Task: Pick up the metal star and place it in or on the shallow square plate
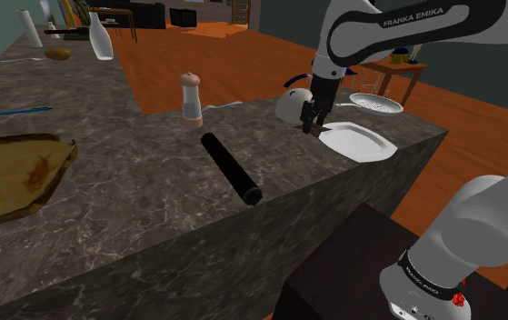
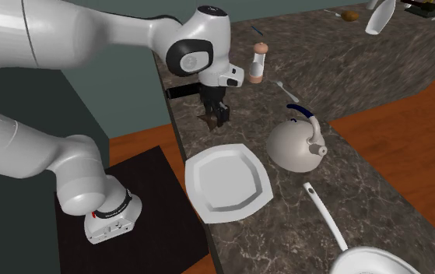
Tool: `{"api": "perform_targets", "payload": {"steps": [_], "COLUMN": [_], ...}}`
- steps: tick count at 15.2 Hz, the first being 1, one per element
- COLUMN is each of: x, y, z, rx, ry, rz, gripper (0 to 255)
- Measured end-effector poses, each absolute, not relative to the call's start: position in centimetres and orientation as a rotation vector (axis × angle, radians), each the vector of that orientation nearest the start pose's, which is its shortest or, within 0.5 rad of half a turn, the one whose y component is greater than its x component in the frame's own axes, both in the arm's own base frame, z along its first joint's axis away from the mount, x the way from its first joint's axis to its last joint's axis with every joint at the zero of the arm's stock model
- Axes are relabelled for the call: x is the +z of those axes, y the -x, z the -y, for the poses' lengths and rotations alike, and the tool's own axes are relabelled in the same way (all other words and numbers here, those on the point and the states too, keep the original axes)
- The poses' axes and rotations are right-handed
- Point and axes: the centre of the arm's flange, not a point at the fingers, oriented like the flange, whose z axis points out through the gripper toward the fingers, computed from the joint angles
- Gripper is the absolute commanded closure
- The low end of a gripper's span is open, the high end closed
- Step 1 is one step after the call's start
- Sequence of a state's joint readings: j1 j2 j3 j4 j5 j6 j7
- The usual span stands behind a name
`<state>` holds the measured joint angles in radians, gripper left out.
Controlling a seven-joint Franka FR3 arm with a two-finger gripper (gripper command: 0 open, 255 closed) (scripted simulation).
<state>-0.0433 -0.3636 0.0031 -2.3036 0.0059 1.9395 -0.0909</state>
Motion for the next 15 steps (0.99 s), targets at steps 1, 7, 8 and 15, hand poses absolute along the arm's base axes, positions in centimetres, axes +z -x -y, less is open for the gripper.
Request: {"api": "perform_targets", "payload": {"steps": [1, 7, 8, 15], "x": [48.9, 49.0, 49.0, 49.0], "y": [-43.7, -41.0, -40.7, -37.4], "z": [2.9, 10.3, 11.5, 19.6], "rx": [0.0, 0.001, 0.001, 0.0], "ry": [3.136, 3.136, 3.136, 3.136], "rz": [0.076, 0.076, 0.076, 0.076], "gripper": [255, 255, 255, 255]}}
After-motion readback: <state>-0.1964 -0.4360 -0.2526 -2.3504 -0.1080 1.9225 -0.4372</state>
